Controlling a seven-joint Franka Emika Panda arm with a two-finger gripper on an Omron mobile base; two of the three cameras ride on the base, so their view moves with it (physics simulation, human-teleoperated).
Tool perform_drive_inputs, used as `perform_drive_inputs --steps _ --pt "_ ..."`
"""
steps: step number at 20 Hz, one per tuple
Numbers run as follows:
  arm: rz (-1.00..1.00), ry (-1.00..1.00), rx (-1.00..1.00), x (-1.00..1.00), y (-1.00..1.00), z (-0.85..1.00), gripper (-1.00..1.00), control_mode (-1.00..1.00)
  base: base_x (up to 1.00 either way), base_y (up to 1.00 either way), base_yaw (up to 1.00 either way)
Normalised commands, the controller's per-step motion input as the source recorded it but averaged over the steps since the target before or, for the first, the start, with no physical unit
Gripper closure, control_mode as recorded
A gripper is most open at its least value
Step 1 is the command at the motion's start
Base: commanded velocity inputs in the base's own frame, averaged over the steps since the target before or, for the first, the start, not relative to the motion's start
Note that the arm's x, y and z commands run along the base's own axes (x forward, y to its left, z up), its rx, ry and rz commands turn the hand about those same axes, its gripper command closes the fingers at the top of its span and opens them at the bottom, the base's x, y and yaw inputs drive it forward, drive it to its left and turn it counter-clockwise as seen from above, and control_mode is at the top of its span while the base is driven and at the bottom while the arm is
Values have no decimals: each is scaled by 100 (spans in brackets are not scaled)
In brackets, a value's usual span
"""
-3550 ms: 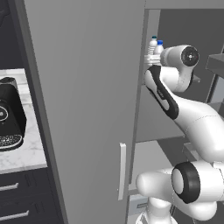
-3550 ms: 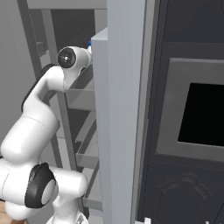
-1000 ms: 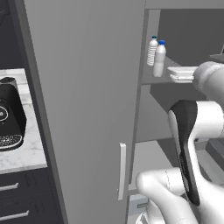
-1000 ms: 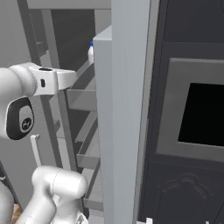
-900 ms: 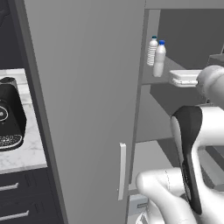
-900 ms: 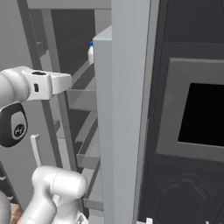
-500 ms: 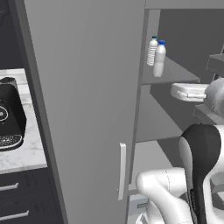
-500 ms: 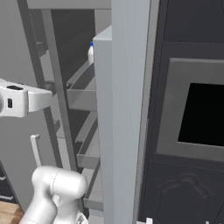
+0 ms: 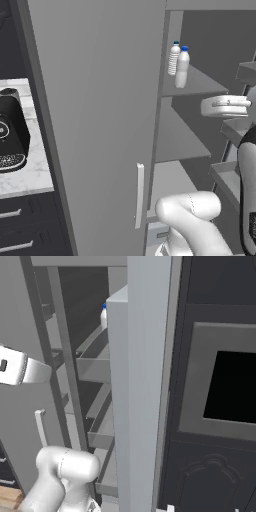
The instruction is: Take the bottled waters from the counter and place them in the freezer to freeze. Close the freezer door after placing the bottles.
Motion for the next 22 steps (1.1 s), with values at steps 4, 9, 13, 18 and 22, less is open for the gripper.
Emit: perform_drive_inputs --steps 4,9,13,18,22 --pt "12 23 12 -18 3 -26 -100 -100 0 0 0" --pt "3 20 0 -28 21 -68 -100 -100 0 0 0" --pt "0 15 -5 -18 4 -64 -100 -100 0 0 0" --pt "0 2 -8 0 -4 -43 -100 -100 0 0 0" --pt "0 1 -7 0 -2 -23 -100 -100 0 0 0"
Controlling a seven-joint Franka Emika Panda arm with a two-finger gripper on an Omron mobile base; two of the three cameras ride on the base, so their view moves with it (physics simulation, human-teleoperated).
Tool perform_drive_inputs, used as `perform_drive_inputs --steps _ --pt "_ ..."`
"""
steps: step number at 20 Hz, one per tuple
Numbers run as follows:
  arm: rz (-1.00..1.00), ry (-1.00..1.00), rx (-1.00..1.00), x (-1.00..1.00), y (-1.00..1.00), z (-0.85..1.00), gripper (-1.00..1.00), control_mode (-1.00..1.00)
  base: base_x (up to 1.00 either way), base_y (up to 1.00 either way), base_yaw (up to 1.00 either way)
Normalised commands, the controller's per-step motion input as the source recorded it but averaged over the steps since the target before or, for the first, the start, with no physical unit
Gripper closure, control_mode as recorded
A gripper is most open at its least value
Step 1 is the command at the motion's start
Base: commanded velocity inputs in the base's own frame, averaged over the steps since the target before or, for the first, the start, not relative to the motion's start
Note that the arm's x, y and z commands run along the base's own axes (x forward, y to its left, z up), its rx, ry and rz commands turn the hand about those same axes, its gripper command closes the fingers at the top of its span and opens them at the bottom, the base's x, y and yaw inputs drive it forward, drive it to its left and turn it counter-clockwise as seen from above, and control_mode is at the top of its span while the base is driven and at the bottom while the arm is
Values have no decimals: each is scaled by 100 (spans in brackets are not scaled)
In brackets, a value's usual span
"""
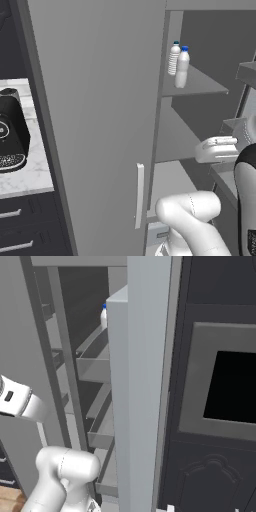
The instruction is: Take the bottled waters from the counter and place them in the freezer to freeze. Close the freezer door after placing the bottles.
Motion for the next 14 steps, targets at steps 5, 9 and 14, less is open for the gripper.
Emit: perform_drive_inputs --steps 5,9,14 --pt "1 3 -2 0 0 -2 -100 -100 0 0 0" --pt "0 0 0 0 0 0 -100 -100 0 0 0" --pt "0 0 0 -3 0 0 -100 -100 0 0 0"
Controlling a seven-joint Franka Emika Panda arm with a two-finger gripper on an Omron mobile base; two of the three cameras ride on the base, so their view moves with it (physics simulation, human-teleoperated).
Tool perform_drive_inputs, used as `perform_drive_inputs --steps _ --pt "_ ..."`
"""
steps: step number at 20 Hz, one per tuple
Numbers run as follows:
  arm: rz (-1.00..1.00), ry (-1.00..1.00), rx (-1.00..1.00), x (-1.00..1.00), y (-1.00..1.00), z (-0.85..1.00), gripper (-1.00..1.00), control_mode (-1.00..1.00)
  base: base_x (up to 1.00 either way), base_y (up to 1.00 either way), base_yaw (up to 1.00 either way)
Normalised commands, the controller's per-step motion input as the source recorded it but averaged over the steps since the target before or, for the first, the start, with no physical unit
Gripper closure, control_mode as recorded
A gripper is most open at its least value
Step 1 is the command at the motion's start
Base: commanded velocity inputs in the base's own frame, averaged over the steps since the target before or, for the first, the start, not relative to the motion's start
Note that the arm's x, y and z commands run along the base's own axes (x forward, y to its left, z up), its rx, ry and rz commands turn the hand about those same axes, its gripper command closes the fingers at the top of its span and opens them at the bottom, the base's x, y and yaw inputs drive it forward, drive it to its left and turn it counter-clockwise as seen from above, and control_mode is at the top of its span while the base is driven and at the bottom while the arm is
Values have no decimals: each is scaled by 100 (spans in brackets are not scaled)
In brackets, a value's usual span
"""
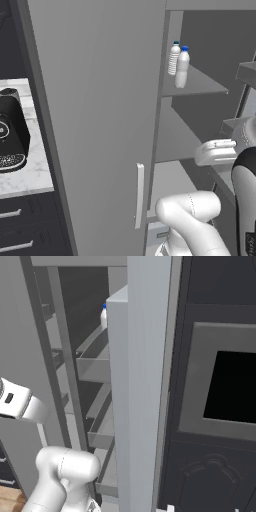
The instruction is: Take the bottled waters from the counter and place them in the freezer to freeze. Close the freezer door after placing the bottles.
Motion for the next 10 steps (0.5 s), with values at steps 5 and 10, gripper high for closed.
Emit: perform_drive_inputs --steps 5,10 --pt "0 0 0 -12 0 0 -100 100 -30 0 0" --pt "0 0 0 0 0 0 -100 100 -55 0 0"
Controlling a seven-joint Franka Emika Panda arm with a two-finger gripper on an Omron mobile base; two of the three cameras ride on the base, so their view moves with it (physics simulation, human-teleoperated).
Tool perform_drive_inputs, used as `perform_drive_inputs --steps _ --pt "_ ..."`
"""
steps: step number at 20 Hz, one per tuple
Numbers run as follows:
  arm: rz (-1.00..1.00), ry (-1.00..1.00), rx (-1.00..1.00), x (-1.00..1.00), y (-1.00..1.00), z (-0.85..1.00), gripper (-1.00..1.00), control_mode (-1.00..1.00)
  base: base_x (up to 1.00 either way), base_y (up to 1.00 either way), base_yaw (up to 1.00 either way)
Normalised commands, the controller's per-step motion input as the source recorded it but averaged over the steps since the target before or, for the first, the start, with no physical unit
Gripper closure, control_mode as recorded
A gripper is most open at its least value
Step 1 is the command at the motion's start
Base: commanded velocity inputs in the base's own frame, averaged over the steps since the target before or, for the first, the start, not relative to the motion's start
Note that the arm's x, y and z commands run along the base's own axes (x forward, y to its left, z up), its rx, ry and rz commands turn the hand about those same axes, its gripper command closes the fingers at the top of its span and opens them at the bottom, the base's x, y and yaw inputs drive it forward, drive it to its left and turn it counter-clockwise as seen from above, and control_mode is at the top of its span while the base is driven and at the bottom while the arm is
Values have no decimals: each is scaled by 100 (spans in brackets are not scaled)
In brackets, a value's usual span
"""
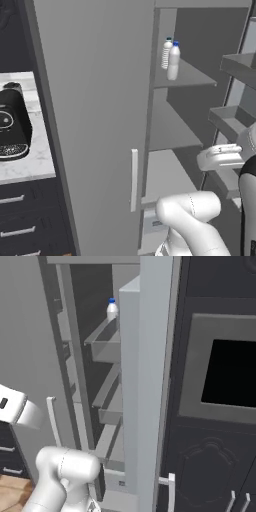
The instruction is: Take the bottled waters from the counter and place them in the freezer to freeze. Close the freezer door after placing the bottles.
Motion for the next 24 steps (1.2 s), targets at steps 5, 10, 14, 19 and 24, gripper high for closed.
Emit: perform_drive_inputs --steps 5,10,14,19,24 --pt "0 0 0 0 0 0 -100 100 -47 0 0" --pt "0 0 0 0 0 0 -100 100 -41 0 -1" --pt "0 0 0 0 0 0 -100 100 -40 0 -1" --pt "0 0 0 0 0 0 -100 100 -35 -27 0" --pt "0 0 0 0 0 0 -100 100 -34 -45 0"
